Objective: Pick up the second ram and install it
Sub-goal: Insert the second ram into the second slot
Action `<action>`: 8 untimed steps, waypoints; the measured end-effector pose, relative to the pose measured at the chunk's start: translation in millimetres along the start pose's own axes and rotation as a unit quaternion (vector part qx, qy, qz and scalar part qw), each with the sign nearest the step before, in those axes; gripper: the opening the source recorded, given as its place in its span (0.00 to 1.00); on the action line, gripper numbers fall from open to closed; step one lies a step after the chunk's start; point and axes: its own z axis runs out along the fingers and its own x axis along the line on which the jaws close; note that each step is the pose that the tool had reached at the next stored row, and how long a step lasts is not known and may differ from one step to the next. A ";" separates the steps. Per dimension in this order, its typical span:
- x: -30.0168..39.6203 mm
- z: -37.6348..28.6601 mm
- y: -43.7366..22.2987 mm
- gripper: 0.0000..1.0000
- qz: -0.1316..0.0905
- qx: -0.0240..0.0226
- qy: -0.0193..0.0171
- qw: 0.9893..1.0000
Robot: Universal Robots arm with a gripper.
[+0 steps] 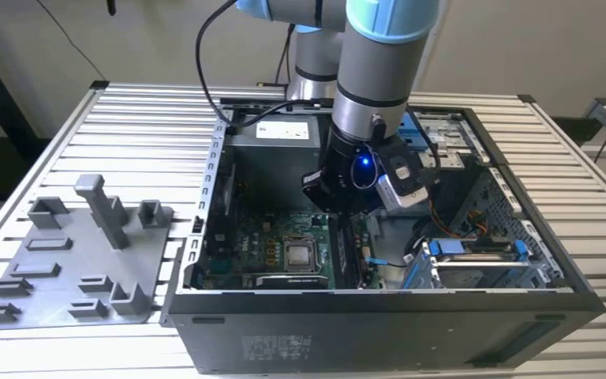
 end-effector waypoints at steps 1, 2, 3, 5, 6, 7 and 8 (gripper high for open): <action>0.0 0.0 0.0 0.13 0.000 0.000 0.000 1.000; 0.1 -0.1 -0.1 0.13 0.000 0.000 0.000 1.000; 0.1 -0.1 -0.1 0.13 0.000 0.000 0.000 1.000; 0.1 0.0 -1.0 0.13 0.000 0.000 0.000 1.000; 0.0 0.0 -1.5 0.13 0.000 0.000 0.001 1.000; 0.0 0.1 -2.2 0.13 0.000 0.000 0.001 1.000; 0.0 0.2 -3.1 0.13 0.000 0.000 0.001 1.000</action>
